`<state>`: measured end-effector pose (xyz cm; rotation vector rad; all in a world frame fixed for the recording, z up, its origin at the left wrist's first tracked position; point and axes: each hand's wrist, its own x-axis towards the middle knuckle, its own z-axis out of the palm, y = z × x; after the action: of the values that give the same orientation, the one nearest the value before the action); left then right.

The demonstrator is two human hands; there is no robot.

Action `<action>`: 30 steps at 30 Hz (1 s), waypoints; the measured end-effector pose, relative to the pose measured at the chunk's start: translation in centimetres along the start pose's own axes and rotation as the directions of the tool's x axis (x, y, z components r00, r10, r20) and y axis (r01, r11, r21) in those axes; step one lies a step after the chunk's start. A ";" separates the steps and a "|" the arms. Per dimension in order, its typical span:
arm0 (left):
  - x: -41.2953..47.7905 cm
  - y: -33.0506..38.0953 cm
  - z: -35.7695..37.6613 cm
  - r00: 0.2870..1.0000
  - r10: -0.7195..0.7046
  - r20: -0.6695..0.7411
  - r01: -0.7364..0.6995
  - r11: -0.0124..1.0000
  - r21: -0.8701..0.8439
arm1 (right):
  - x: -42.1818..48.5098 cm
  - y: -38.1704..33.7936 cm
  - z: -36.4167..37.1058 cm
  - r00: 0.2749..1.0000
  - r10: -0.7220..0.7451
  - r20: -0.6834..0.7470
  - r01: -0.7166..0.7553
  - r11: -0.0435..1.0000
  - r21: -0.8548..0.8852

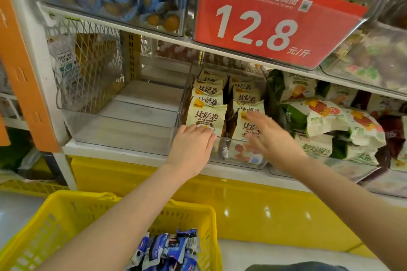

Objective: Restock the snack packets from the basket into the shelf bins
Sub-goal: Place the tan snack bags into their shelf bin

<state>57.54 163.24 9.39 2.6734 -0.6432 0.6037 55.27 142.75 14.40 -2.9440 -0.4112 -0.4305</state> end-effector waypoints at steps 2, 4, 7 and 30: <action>-0.2 0.0 -0.4 0.999 0.016 0.035 -0.015 1.000 -0.024 | -2.6 -1.1 1.0 0.996 -0.067 0.061 0.072 0.993 -0.094; -0.7 0.0 -1.1 0.998 0.029 0.051 -0.027 0.999 -0.048 | -4.7 -2.0 2.1 0.990 -0.077 0.114 0.096 0.981 -0.171; -2.3 0.1 -2.5 0.997 0.069 0.028 -0.066 0.993 -0.098 | -6.7 -3.8 2.8 0.996 0.006 0.092 0.009 0.986 -0.164; -34.6 -22.2 -1.8 0.482 -0.797 0.365 0.876 0.439 -0.199 | -8.1 -26.4 32.2 0.676 -0.248 0.694 0.001 0.942 0.335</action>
<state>39.94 194.98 -9.98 2.2726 0.5595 -0.1167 48.66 171.52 -16.06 -2.6386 -0.6900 0.7913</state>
